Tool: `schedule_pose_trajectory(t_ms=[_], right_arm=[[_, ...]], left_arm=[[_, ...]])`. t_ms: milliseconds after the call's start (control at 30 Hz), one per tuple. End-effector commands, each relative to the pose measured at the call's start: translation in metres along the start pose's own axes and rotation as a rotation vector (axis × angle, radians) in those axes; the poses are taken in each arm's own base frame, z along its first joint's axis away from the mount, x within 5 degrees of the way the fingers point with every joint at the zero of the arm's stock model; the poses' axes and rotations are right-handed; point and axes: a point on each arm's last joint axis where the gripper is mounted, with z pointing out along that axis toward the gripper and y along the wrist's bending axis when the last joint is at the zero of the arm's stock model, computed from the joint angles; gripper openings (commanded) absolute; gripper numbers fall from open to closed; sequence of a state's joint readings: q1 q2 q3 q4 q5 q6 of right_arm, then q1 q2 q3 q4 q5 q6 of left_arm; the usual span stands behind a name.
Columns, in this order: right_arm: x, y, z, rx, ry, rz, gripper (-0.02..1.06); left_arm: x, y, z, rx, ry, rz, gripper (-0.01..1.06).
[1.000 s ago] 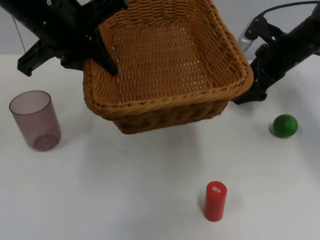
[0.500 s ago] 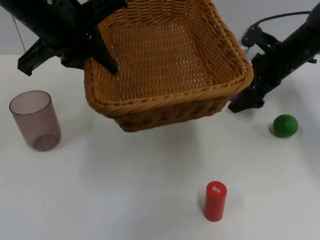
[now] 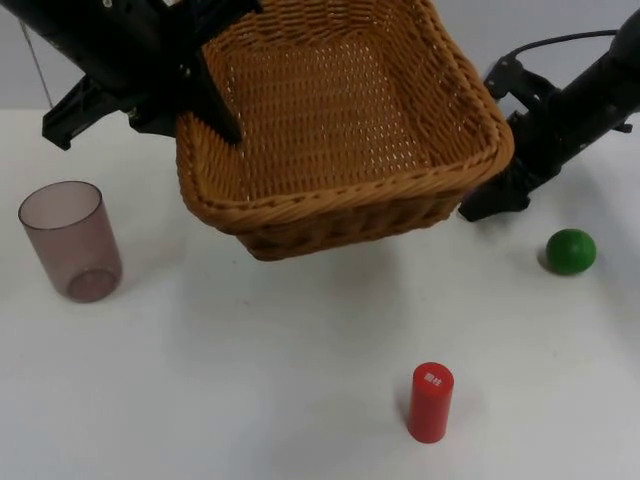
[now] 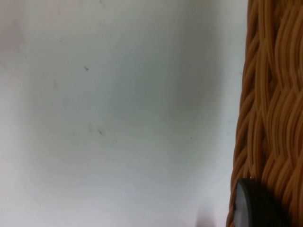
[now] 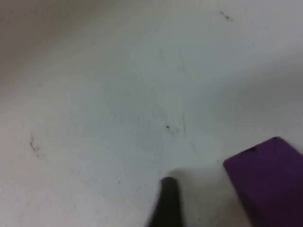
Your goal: Pick up the basket with the left hand and place the triangular block into the basket with the right hand.
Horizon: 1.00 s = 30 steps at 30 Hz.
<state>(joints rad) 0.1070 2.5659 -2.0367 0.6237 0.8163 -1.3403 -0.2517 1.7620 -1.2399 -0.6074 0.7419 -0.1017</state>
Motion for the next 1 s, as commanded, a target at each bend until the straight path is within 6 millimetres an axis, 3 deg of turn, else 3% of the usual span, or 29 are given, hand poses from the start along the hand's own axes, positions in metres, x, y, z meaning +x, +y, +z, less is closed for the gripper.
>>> schedule_pose_trajectory(t_ms=[0, 167, 267, 567, 667, 700, 867, 900, 967], right_arm=[[0.002, 0.002, 0.006, -0.007, 0.022, -0.001, 0.55], [0.005, 0.0, 0.005, 0.02, 0.053, 0.046, 0.13], [0.003, 0.0, 0.003, 0.025, 0.05, 0.084, 0.05], [-0.016, 0.004, -0.033, -0.011, 0.079, 0.245, 0.05], [-0.023, 0.005, -0.062, 0.027, 0.161, 0.34, 0.05], [-0.023, 0.005, -0.062, 0.027, 0.161, 0.34, 0.05], [-0.043, 0.018, -0.113, -0.02, 0.187, 0.373, 0.02], [-0.043, 0.018, -0.113, -0.02, 0.187, 0.373, 0.02], [-0.055, 0.023, -0.137, -0.01, 0.17, 0.385, 0.0]], left_arm=[[0.0, -0.007, -0.006, 0.029, -0.027, -0.009, 0.0], [0.0, -0.007, -0.006, 0.029, -0.029, -0.009, 0.0], [0.0, -0.007, -0.006, 0.029, -0.029, -0.009, 0.0], [0.01, -0.016, -0.001, -0.002, 0.0, 0.018, 0.0], [0.021, -0.026, 0.006, -0.036, 0.006, 0.062, 0.0], [0.021, -0.026, 0.006, -0.036, 0.006, 0.062, 0.0], [0.026, -0.03, 0.007, -0.023, 0.042, 0.083, 0.0], [0.026, -0.03, 0.007, -0.023, 0.042, 0.083, 0.0], [0.027, -0.029, 0.007, -0.026, 0.054, 0.096, 0.0]])
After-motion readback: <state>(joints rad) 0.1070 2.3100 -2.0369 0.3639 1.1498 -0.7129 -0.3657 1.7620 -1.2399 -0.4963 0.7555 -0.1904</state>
